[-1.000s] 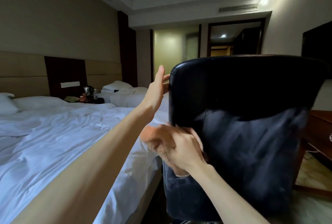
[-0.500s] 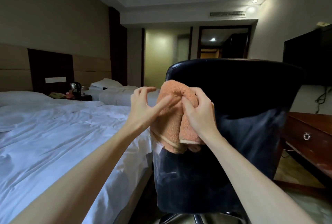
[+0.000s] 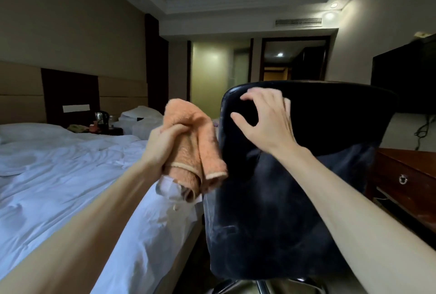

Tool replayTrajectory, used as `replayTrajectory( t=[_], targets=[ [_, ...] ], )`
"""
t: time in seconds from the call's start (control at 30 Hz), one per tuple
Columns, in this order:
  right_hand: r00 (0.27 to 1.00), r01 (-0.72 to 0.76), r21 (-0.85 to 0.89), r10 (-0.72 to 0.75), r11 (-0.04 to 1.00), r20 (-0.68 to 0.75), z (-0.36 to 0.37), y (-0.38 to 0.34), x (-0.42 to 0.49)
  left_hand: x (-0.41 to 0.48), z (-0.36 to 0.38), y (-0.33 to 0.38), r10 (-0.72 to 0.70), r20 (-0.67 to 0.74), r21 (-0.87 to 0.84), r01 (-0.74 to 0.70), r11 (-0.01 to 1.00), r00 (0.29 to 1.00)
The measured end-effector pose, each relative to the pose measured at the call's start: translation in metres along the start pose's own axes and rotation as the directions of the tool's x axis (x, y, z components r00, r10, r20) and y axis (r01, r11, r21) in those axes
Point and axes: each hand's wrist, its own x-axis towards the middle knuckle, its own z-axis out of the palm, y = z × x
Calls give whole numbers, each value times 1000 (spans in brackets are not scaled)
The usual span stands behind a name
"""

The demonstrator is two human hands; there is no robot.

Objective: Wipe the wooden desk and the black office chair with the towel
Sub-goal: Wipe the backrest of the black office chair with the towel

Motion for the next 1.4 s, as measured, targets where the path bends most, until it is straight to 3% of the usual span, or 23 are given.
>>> replayTrajectory(
  t=[0.07,0.17,0.3,0.37,0.5,0.57,0.63,0.73,0.8,0.87,1.0,1.2,1.4],
  targets=[
    [995,97,-210,-102,973,-9,0,11,11,10,0,2,-16,-95,-66,10,998,995],
    [996,94,-353,-83,931,45,-4,29,38,21,5,6,-45,-208,-167,10,986,977],
    [989,46,-374,11,926,148,1,49,63,40,17,20,39,-338,-149,-94,984,940],
    [993,21,-349,22,937,119,6,50,63,45,28,34,99,-373,-111,-150,982,922],
    [999,-31,-365,21,931,-31,23,43,64,56,72,57,331,-273,55,-329,943,903],
    [999,-34,-378,21,925,-38,26,37,66,62,98,55,457,-35,190,-443,876,889],
    [999,-21,-396,8,918,-33,30,35,67,66,114,47,478,135,239,-497,834,868],
    [998,-18,-407,-11,913,-69,38,35,70,67,112,51,427,204,71,-448,891,881],
    [995,-31,-409,-12,912,-101,43,33,71,70,104,53,351,239,67,-376,924,905],
    [991,-33,-403,-22,915,-132,47,28,72,73,101,46,338,201,62,-356,932,919],
    [995,-13,-429,-31,903,-96,59,18,72,80,103,12,474,1,217,-463,860,881],
    [954,-56,-349,-53,935,-295,94,11,82,107,95,-11,444,-126,21,-445,895,887],
    [941,-57,-343,-64,937,-332,107,-2,82,121,82,-18,410,-128,-50,-419,907,903]
  ],
)
